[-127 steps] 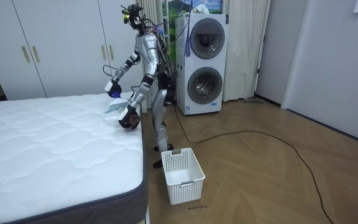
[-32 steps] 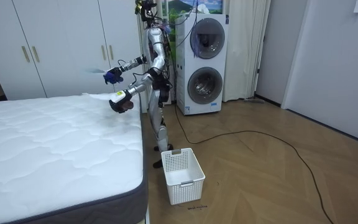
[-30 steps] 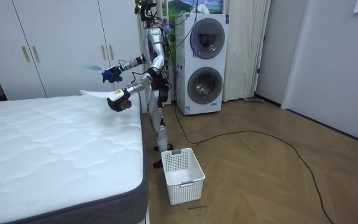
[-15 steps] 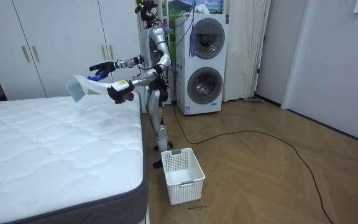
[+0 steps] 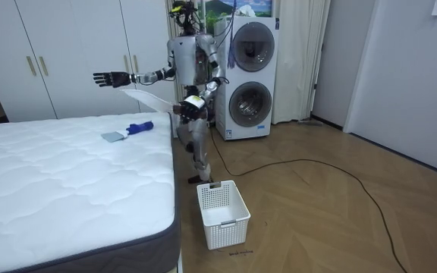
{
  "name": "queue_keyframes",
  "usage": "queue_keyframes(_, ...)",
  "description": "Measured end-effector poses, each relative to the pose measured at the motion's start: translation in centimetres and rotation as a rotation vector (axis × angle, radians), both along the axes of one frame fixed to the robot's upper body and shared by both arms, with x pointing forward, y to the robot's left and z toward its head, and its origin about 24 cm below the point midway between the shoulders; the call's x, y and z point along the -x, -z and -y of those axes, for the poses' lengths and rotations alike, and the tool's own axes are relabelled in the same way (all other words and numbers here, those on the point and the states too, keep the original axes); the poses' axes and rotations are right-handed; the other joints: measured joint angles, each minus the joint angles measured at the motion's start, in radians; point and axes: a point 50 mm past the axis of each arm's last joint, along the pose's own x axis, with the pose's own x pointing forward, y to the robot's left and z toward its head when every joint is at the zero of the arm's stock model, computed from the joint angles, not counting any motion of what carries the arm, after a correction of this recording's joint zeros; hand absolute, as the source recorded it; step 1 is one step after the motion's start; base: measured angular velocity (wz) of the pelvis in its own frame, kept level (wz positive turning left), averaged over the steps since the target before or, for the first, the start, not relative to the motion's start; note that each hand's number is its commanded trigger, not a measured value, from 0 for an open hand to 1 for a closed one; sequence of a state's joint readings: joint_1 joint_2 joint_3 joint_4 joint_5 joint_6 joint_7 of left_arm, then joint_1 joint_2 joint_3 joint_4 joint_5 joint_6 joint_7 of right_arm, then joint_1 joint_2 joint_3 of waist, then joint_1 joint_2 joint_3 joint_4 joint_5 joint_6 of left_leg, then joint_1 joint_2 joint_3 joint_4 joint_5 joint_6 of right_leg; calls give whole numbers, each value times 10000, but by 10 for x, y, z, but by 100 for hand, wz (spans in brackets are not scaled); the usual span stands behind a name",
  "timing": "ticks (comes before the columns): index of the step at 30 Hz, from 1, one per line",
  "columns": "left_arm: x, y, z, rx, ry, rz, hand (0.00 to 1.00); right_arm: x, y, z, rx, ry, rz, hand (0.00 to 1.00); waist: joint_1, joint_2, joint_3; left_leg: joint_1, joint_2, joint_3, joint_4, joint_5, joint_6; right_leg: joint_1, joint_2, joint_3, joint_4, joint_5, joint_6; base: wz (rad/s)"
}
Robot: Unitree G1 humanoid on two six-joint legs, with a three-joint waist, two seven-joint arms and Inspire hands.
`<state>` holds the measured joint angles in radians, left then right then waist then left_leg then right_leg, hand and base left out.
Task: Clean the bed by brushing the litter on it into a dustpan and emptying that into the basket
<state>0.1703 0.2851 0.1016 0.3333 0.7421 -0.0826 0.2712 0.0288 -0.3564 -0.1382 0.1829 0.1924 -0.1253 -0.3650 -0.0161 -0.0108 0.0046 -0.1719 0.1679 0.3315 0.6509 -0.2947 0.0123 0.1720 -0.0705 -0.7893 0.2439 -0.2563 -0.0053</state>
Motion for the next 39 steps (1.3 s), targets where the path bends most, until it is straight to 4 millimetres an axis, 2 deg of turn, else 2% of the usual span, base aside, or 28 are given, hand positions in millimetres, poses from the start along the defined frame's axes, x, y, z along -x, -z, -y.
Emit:
queue_keyframes(1, -4, -1, 0, 86, -25, 21, 100, -1, -4, 0, 39, 9, 166, 0, -159, 129, 89, -118, 121, 116, -10, -300, 22, 109, -40, -495, 533, -337, 132, 119)
queue_keyframes(2, -6, -2, 1, 94, 27, -8, 100, -1, -3, 1, 20, 92, 137, 0, -283, 110, 112, -123, 28, 45, -239, -346, 82, 78, -66, -456, 683, -395, 147, 160)
queue_keyframes(3, -12, -4, 4, 104, 132, 70, 100, 1, -5, 7, 16, 324, 176, 0, -543, -116, 58, -202, -406, -352, -894, -305, 205, -171, -81, 425, 699, -446, 115, 162)
queue_keyframes(4, -17, -7, 5, 96, 178, 238, 100, 1, -10, 12, 38, 549, 379, 0, -511, -410, 31, -325, -752, -528, -1267, 12, 474, -628, -69, 1703, 670, -487, 113, 143)
queue_keyframes(6, -16, -6, 4, 53, 47, 129, 100, 2, -13, 16, 82, 724, 594, 0, -149, -381, 44, -365, -1093, -958, -1686, 353, 563, -885, -14, 2657, 628, -348, 105, 69)
queue_keyframes(7, -14, -6, 2, 46, -15, 104, 100, 2, -13, 17, 112, 779, 594, 0, -54, -372, 33, -332, -1165, -1036, -1818, 451, 581, -885, -16, 2714, 611, -283, 116, 60)
queue_keyframes(10, -14, -9, -4, -31, -315, 327, 100, 1, -14, 16, 104, 960, 706, 0, 504, -239, 24, -264, -1595, -1453, -2608, 1029, 647, -971, -132, 2668, 425, -67, 210, 49)
queue_keyframes(12, -14, -12, -8, -105, -504, 536, 100, -1, -16, 15, 128, 940, 760, 0, 797, -175, -9, -259, -1929, -1717, -3247, 1579, 736, -1004, -247, 2670, 293, -7, 263, 57)
queue_keyframes(14, -13, -13, -9, -128, -593, 588, 100, -2, -14, 12, 123, 903, 720, 0, 909, -144, -26, -242, -2093, -1991, -3562, 1891, 756, -997, -320, 2578, 358, -2, 260, 58)
queue_keyframes(16, -14, -13, -8, -114, -527, 616, 100, -3, -12, 7, -7, 782, 658, 0, 898, -122, -30, -172, -2239, -2514, -3841, 2114, 723, -1112, -320, 2736, 747, -1, 262, 65)
queue_keyframes(17, -14, -13, -7, -92, -460, 649, 100, -3, -11, 5, -37, 687, 618, 0, 823, -98, -19, -79, -2287, -3039, -4110, 2254, 711, -1432, -304, 3552, 1184, -107, 286, 67)
queue_keyframes(18, -14, -14, -8, -94, -444, 729, 100, -5, -11, 3, -38, 587, 642, 0, 890, -94, -18, -5, -2362, -3699, -4465, 2445, 610, -1902, -55, 4626, 1108, -131, 220, 58)
queue_keyframes(19, -14, -14, -8, -108, -469, 766, 100, -5, -11, 2, -28, 535, 630, 0, 921, -92, -15, 25, -2363, -4032, -4631, 2512, 581, -2186, 51, 5066, 1004, -120, 187, 58)
queue_keyframes(20, -15, -15, -9, -134, -474, 813, 100, -6, -10, 1, -8, 490, 598, 0, 875, -54, 8, 41, -2350, -4812, -4738, 2612, 475, -2694, 227, 5694, 876, -47, 84, 83)
queue_keyframes(21, -15, -16, -10, -193, -439, 834, 100, -5, -9, 2, -10, 525, 551, 0, 746, -63, 10, 20, -2343, -5510, -4698, 2715, 345, -3001, 430, 6309, 580, 207, 129, 110)
queue_keyframes(22, -16, -17, -11, -244, -402, 862, 100, -4, -8, 2, -14, 579, 537, 0, 616, -111, 9, -21, -2382, -5868, -4628, 2741, 287, -3095, 624, 6748, 436, 367, 220, 138)
queue_keyframes(23, -17, -20, -13, -344, -314, 950, 100, -3, -8, 3, 24, 710, 598, 0, 385, -328, -45, -165, -2580, -6176, -4472, 2769, 193, -3103, 766, 7370, 49, 576, 128, 152)
queue_keyframes(24, -18, -21, -13, -340, -243, 993, 100, -2, -11, 4, 209, 739, 739, 0, 177, -472, -54, -431, -2659, -5957, -3856, 2749, 126, -3110, 753, 7233, 163, 937, -40, 146)
queue_keyframes(25, -18, -21, -11, -308, -170, 1009, 100, -1, -12, 7, 324, 795, 763, 0, 116, -430, -58, -594, -2561, -5599, -3430, 2627, 141, -3088, 665, 6929, 200, 1029, -102, 111)
queue_keyframes(26, -18, -20, -8, -221, 13, 1034, 100, 4, -11, 11, 501, 913, 626, 0, 154, -427, -37, -707, -2294, -4913, -2612, 2028, 111, -3081, 557, 6610, 313, 1088, -145, 68)
queue_keyframes(27, -18, -19, -6, -91, 111, 1068, 100, 9, -8, 16, 652, 962, 414, 0, 348, -243, -59, -607, -1915, -4316, -2110, 1328, -19, -3065, 454, 6308, 400, 1078, -120, 45)
queue_keyframes(28, -18, -19, -6, -22, 87, 1119, 100, 11, -7, 16, 659, 951, 339, 0, 454, -180, -40, -543, -1733, -4035, -2029, 1037, -27, -3111, 387, 6200, 544, 1043, -63, 33)
queue_keyframes(29, -19, -21, -8, 60, -26, 1225, 100, 12, -3, 14, 560, 802, 149, 0, 508, -84, 27, -568, -1681, -3716, -2073, 914, 30, -3146, 261, 6169, 904, 908, 56, 32)
queue_keyframes(30, -17, -21, -12, 24, -117, 1210, 100, 14, 3, 11, 499, 546, -166, 0, 540, -251, 109, -502, -1935, -3979, -2162, 936, 98, -3197, 224, 6257, 1034, 823, 144, 54)
queue_keyframes(31, -17, -22, -15, -132, -183, 1181, 100, 15, 5, 10, 458, 355, -309, 0, 542, -415, 144, -524, -2071, -4187, -2244, 1001, 180, -3146, 218, 6295, 960, 813, 177, 49)
queue_keyframes(33, -15, -23, -20, -284, -302, 1067, 100, 14, 4, 10, 468, 307, -282, 0, 579, -610, 125, -628, -2176, -4430, -2225, 1009, 218, -3030, 215, 6166, 849, 858, 172, 49)
queue_keyframes(36, -11, -19, -20, -330, -421, 821, 100, 13, 6, 9, 453, 195, -326, 0, 715, -607, 139, -699, -2163, -4642, -2059, 915, 319, -2720, 233, 5648, 587, 942, 153, 32)
queue_keyframes(39, -11, -18, -21, -374, -496, 745, 100, 13, 9, 9, 403, -24, -529, 0, 776, -463, 172, -864, -2195, -4743, -2072, 887, 329, -2596, 258, 5369, 220, 986, 173, 28)
